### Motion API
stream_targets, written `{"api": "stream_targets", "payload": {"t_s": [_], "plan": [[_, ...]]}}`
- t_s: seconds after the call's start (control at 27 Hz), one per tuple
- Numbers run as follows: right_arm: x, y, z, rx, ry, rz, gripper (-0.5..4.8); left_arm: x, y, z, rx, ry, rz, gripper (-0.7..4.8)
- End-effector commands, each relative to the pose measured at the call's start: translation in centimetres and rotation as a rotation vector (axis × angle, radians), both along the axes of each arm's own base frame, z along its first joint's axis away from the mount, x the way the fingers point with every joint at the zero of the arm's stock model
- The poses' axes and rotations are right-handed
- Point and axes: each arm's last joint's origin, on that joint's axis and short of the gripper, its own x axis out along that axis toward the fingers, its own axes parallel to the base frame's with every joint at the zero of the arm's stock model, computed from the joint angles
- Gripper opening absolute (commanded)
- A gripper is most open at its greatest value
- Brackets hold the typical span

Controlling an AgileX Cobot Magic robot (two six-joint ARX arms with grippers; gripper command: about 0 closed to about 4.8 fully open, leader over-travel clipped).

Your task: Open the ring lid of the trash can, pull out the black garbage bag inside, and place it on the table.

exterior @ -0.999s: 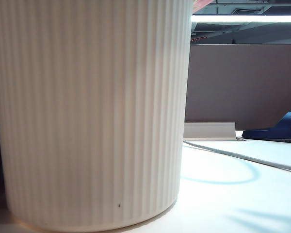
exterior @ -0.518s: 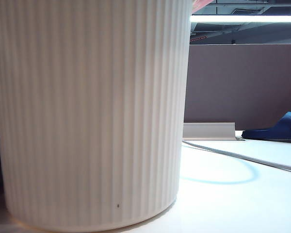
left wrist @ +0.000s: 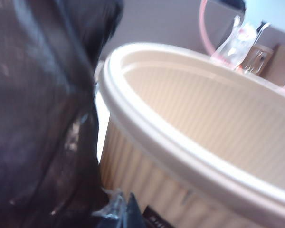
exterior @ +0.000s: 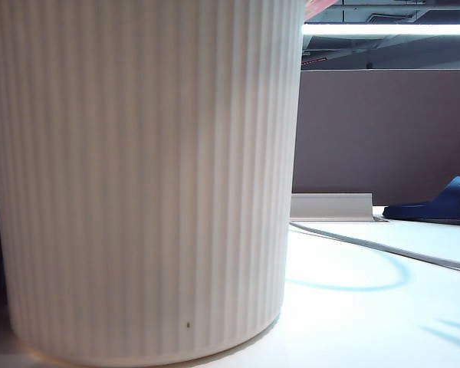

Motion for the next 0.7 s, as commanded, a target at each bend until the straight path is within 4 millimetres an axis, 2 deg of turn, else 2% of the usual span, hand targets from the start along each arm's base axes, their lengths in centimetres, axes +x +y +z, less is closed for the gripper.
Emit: {"api": "stream_targets", "payload": {"t_s": [0.04, 0.3, 0.55, 0.7], "plan": [[1.0, 0.6, -0.8, 0.046, -0.073, -0.001, 0.81, 1.0, -0.3, -1.1, -0.016, -0.032, 0.0, -0.06], [3.4, 2.0, -5.6, 0.069, -0.112, -0.001, 0.81, 2.6, -0.8, -3.8, -0.021, -0.082, 0.038, -0.06], [4.5, 2.6, -9.5, 0.05, -0.078, -0.021, 0.81, 3.5, -1.1, -6.7, 0.003, -0.043, 0.064, -0.06], [4.8, 2.5, -10.2, 0.033, -0.041, -0.112, 0.81, 3.8, -1.2, -7.8, 0.007, -0.032, 0.064, -0.06]]}}
